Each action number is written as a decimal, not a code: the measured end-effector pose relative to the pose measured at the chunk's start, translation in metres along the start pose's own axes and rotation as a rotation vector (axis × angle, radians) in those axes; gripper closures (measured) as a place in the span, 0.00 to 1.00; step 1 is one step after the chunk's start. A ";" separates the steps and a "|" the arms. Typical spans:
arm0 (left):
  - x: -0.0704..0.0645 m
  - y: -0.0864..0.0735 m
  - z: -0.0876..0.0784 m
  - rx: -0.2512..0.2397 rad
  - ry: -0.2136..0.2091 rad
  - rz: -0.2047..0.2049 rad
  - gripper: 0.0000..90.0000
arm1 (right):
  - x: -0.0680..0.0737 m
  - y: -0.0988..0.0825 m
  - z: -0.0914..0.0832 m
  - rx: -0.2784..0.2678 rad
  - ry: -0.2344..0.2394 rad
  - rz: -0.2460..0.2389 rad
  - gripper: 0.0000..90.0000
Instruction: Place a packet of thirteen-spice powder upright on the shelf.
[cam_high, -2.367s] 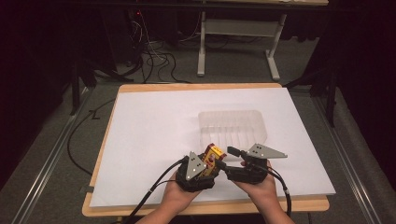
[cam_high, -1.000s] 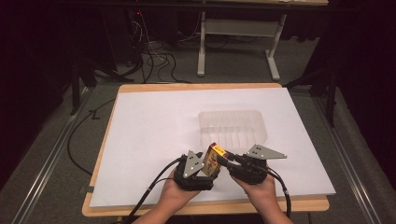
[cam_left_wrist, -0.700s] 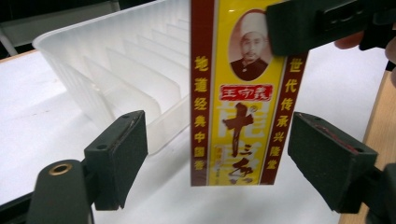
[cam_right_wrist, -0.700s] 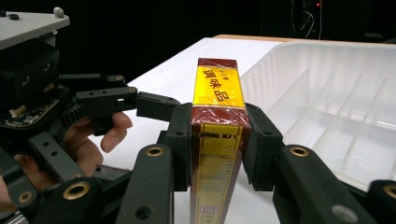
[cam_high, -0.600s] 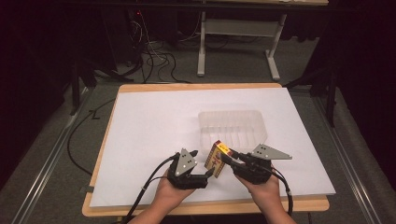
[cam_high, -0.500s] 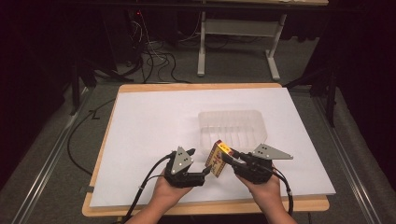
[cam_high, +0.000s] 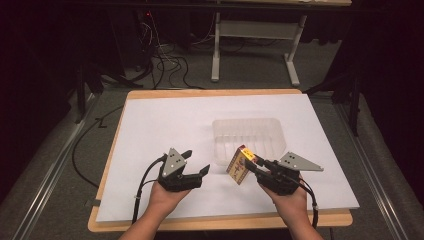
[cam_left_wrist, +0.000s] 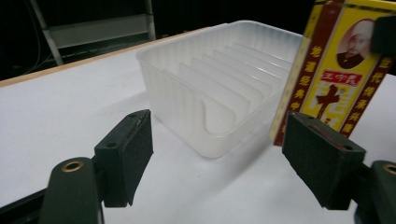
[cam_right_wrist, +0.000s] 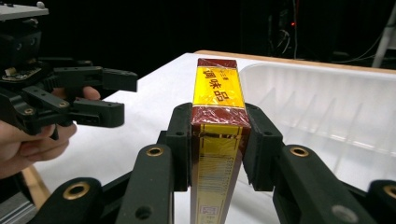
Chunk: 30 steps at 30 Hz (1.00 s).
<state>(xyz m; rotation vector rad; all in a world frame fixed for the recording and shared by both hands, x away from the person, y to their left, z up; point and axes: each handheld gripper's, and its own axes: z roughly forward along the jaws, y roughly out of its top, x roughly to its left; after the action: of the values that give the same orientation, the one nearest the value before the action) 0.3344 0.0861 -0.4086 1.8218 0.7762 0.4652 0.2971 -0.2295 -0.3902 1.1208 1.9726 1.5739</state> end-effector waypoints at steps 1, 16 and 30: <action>0.002 0.000 -0.001 0.000 0.008 0.002 0.28 | -0.001 0.001 -0.001 -0.002 -0.006 0.000 0.76; 0.026 -0.018 -0.028 0.047 0.070 0.021 0.29 | -0.020 0.013 -0.020 -0.051 -0.152 0.027 0.76; 0.041 -0.030 -0.042 0.057 0.082 0.026 0.29 | -0.033 0.031 -0.015 -0.084 -0.344 0.025 0.76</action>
<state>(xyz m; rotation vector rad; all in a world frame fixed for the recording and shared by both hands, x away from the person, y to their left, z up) 0.3279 0.1503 -0.4227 1.8772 0.8300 0.5428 0.3177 -0.2625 -0.3625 1.2874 1.6591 1.3542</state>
